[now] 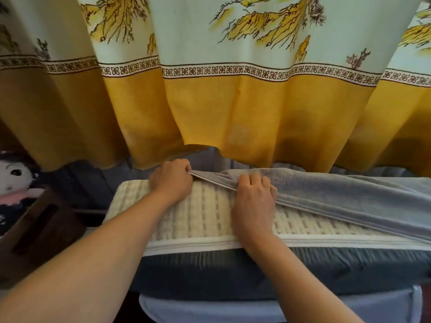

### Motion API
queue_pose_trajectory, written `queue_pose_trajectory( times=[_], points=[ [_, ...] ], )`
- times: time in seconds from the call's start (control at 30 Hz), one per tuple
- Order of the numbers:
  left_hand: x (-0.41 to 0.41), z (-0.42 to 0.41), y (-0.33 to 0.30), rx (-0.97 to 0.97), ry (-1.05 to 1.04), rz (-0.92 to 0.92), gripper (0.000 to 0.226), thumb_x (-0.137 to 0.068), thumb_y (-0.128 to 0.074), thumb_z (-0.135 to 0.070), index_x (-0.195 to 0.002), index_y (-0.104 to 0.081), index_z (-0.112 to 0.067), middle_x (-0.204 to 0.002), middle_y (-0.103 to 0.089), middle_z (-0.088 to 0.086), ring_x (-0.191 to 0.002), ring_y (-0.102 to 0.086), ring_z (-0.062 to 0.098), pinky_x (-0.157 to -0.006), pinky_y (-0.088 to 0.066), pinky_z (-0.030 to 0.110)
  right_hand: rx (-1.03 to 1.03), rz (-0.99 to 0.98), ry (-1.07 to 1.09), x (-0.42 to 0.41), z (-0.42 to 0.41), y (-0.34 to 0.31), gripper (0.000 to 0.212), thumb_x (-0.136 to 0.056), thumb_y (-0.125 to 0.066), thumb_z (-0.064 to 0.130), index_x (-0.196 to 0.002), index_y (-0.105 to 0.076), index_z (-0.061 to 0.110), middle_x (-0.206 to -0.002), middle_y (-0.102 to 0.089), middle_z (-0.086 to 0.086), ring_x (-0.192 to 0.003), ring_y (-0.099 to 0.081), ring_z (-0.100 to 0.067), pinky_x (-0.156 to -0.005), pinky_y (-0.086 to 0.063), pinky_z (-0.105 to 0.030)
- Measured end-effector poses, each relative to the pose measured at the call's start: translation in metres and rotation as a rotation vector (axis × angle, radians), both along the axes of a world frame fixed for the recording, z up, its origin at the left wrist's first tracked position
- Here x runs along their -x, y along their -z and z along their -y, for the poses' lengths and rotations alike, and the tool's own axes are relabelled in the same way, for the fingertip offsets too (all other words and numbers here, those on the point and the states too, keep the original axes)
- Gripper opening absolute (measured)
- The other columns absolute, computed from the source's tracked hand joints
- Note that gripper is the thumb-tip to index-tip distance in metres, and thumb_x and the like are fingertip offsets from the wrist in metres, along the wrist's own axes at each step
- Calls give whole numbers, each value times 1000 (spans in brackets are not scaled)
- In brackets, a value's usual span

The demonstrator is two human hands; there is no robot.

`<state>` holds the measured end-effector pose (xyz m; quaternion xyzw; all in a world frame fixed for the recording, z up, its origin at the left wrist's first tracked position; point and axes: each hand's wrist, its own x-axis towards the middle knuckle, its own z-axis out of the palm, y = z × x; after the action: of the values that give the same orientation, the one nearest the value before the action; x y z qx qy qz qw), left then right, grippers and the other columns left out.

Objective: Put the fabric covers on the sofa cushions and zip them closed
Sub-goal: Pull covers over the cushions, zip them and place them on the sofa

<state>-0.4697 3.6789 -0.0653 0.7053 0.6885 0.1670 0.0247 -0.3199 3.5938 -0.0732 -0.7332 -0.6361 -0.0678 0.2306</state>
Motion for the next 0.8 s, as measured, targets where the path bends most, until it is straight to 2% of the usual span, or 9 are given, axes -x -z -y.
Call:
queue_pose_trajectory(
  times=[0.1, 0.2, 0.33, 0.43, 0.5, 0.6, 0.7, 0.73, 0.8],
  points=[
    [13, -9, 0, 107, -20, 22, 13, -87, -49, -27, -78, -59, -28, -102, -65, 3, -97, -58, 28, -68, -37, 31, 29, 17, -40, 17, -10, -5, 32, -95, -33, 6, -121, -50, 13, -119, -50, -8, -110, -43, -24, -94, -33, -34],
    [30, -11, -3, 225, -23, -30, 25, -86, -45, -32, -90, -65, -17, -103, -65, 8, -94, -59, 30, -69, -39, 33, 37, -2, -35, 37, -18, -6, 28, -95, -33, 7, -116, -50, 13, -115, -49, -6, -107, -42, -24, -92, -32, -33],
    [57, -21, -5, 356, -81, 4, 31, -83, -44, -28, -102, -65, -16, -109, -63, 7, -97, -58, 31, -78, -45, 36, 44, -65, 17, 74, -34, -6, 25, -94, -34, 3, -109, -53, 10, -113, -51, -8, -108, -42, -28, -88, -32, -35],
    [78, -33, -2, 370, 93, 85, 26, -86, -47, -22, -74, -70, -22, -87, -65, 2, -90, -60, 30, -76, -49, 36, 99, -73, 65, 85, -43, -5, 27, -96, -30, 5, -109, -52, 13, -116, -49, -6, -111, -39, -26, -90, -29, -33],
    [93, -38, 2, 345, 227, 182, 38, -89, -53, -24, -52, -62, -24, -67, -59, -5, -82, -61, 25, -68, -46, 36, 84, -48, 79, 88, -45, -2, 28, -96, -27, 8, -110, -51, 16, -116, -50, -4, -112, -39, -24, -92, -28, -33],
    [105, -44, 9, 279, 371, 303, 36, -89, -59, -29, -54, -55, -21, -60, -55, -3, -67, -55, 17, -62, -38, 33, 61, -8, 42, 107, -52, 1, 40, -92, -14, 12, -111, -49, 18, -115, -52, -2, -112, -41, -24, -95, -28, -34],
    [106, -46, 16, 205, 465, 427, 41, -89, -60, -24, -52, -43, -20, -54, -44, -2, -57, -43, 15, -59, -31, 32, 10, -5, 0, 133, -60, 5, 61, -80, 2, 19, -105, -52, 14, -109, -55, -6, -107, -46, -27, -90, -32, -36],
    [107, -46, 18, 202, 483, 479, 41, -89, -60, -22, -52, -42, -20, -53, -42, -3, -56, -40, 13, -59, -29, 31, -5, -3, -8, 137, -62, 7, 62, -77, 4, 20, -101, -53, 13, -104, -56, -7, -103, -47, -28, -87, -33, -36],
    [113, -46, 22, 236, 525, 602, 40, -89, -61, -20, -53, -42, -19, -53, -41, -4, -53, -38, 9, -58, -29, 30, 16, 4, 2, 138, -65, 8, 43, -82, -7, 19, -92, -48, 18, -92, -52, -2, -96, -47, -25, -82, -29, -35]
  ],
)
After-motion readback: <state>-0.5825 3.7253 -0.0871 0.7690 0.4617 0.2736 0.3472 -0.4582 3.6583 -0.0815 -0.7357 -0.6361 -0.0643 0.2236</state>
